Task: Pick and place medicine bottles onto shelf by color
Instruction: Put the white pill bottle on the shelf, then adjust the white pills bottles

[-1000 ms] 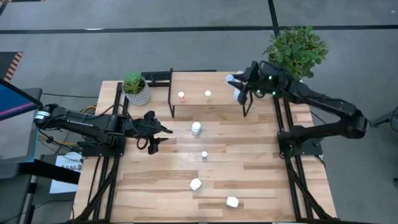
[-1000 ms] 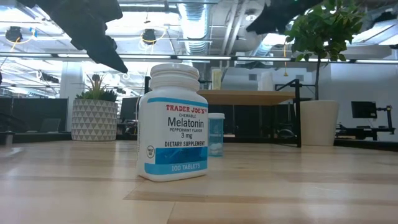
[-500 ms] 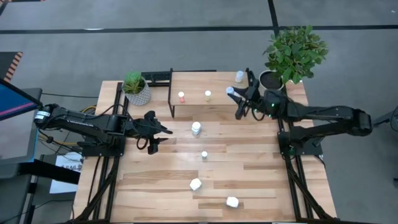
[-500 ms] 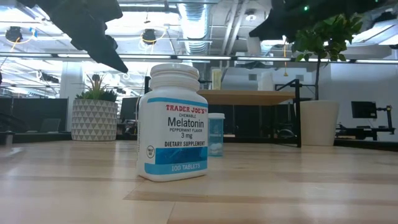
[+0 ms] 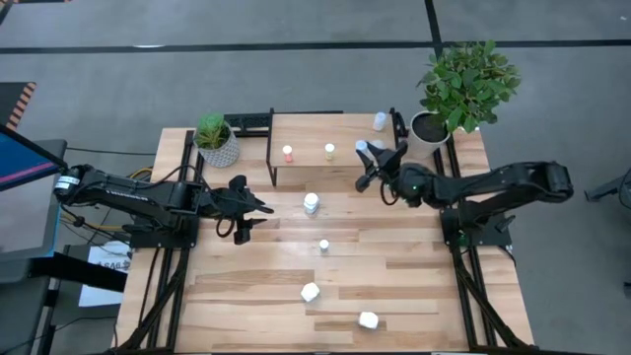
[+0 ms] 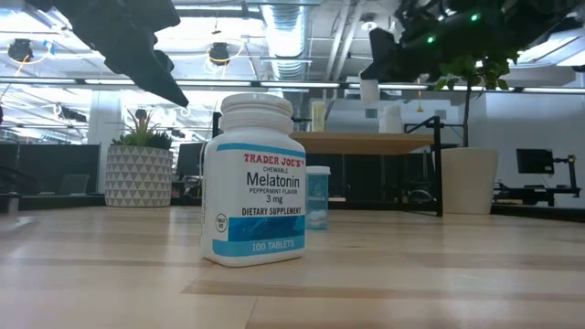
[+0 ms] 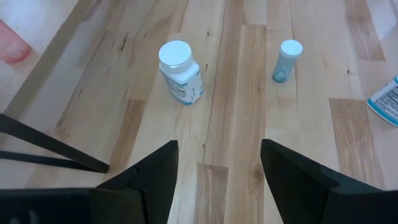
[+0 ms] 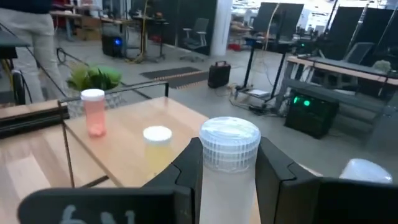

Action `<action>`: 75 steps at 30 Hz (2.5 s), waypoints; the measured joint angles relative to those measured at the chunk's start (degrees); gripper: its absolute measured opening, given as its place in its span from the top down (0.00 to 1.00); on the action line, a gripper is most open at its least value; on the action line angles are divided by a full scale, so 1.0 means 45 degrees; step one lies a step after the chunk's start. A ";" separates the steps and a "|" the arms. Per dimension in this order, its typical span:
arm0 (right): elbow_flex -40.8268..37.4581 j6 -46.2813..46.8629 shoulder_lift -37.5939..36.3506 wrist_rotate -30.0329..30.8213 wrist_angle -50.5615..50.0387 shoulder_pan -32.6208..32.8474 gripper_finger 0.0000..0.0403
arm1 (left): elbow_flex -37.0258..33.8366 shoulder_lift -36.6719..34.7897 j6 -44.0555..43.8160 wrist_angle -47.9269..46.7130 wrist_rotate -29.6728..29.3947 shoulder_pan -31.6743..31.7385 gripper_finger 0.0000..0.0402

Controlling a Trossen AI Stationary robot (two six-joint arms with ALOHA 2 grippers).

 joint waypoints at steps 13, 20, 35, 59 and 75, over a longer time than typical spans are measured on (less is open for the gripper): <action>-0.0002 0.0608 0.1966 0.1351 0.1462 0.0263 0.75 | 0.0000 0.0000 0.0005 0.0000 0.0010 0.0000 0.46; 0.0007 0.1772 0.2550 0.1356 0.1717 0.0018 0.74 | 0.0000 0.0000 0.0005 0.0000 0.0010 0.0000 0.46; 0.0383 0.1343 0.3670 0.1449 0.2664 -0.0126 0.73 | 0.0000 0.0000 0.0009 0.0000 0.0024 0.0002 0.46; 0.0517 0.1632 0.3688 0.1245 0.1911 -0.0636 0.63 | 0.0000 0.0000 0.0005 0.0000 0.0029 0.0005 0.46; 0.0704 0.1314 0.3525 0.1235 0.2177 -0.0628 0.41 | 0.0000 0.0000 0.0009 0.0000 0.0033 0.0004 0.46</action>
